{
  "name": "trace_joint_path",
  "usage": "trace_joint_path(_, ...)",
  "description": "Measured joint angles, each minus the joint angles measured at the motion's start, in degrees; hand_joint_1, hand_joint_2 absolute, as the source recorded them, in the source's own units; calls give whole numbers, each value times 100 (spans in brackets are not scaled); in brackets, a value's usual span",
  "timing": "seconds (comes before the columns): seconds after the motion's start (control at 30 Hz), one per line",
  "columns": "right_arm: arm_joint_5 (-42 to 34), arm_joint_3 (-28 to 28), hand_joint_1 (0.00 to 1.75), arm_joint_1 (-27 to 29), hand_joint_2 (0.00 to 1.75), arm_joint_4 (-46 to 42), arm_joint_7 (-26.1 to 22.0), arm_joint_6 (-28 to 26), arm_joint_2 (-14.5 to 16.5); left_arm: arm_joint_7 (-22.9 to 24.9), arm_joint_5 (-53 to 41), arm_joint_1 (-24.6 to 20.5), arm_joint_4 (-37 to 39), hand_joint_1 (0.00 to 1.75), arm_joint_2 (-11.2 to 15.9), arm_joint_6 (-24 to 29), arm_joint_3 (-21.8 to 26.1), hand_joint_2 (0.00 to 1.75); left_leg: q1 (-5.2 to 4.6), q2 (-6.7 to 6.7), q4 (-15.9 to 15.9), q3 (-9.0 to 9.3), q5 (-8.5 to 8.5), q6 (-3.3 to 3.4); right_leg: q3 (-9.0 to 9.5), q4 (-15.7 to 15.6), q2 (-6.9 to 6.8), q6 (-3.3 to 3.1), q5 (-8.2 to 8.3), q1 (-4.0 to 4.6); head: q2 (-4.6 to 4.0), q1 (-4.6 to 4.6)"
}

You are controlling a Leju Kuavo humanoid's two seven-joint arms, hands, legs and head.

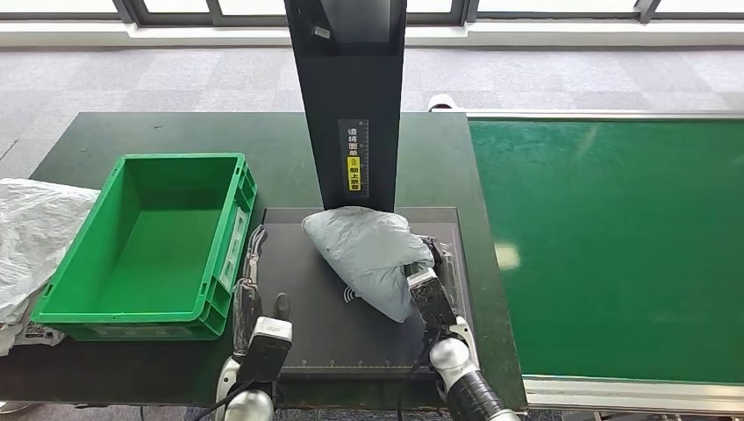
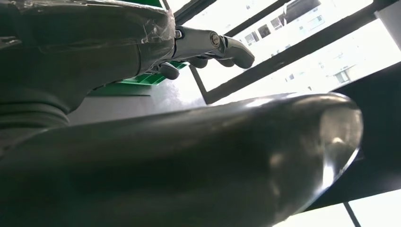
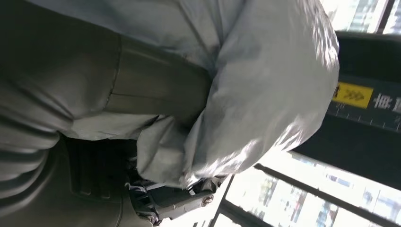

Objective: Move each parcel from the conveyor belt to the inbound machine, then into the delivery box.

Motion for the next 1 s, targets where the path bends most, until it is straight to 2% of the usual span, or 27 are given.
trace_joint_path(0.1, 216, 0, 0, 383, 175, -484, 31, 793, -33, -65, 131, 58, -336, 0, 5, -62, 4, 0, 1, -2, 0, -1, -1, 0, 0, 0, -2, -1, -1, 2, -1, 0)
trace_joint_path(0.2, 580, -9, 0, 1145, 175, -1520, 257, 1448, -163, 18, 252, 241, -791, 0, 13, -251, 10, 0, 2, -8, 0, -6, -6, 0, 0, -1, -11, -5, -10, 2, 0, 0)
trace_joint_path(0.33, 896, -199, 0, 2020, 175, -3005, 479, 2008, -261, 145, 379, 423, -1173, 0, 13, -606, 20, 0, 1, -8, 0, -17, -14, 1, -11, -3, -12, -4, -16, 1, 0, 1)
trace_joint_path(0.47, 869, -679, 0, 2565, 175, -4125, 363, 2449, -252, 166, 352, 416, -1235, 0, 4, -780, -1, 0, 0, -7, 0, -17, -17, 5, -12, -6, -13, -3, -16, 0, 0, 1)
trace_joint_path(0.63, 812, -1203, 0, 3002, 175, -4993, 257, 2733, -177, 209, 269, 316, -1156, 0, 5, -815, -70, 0, 0, 2, 1, -12, -16, 5, -11, -6, -4, 1, -10, 0, 0, 0)
trace_joint_path(1.0, 972, -1858, 0, 3391, 175, -5969, 68, 3024, 210, 121, -23, 30, -860, 0, 20, -733, -128, 0, 0, 1, 1, -9, -11, 1, -13, -5, 2, 1, -9, 0, 0, 0)
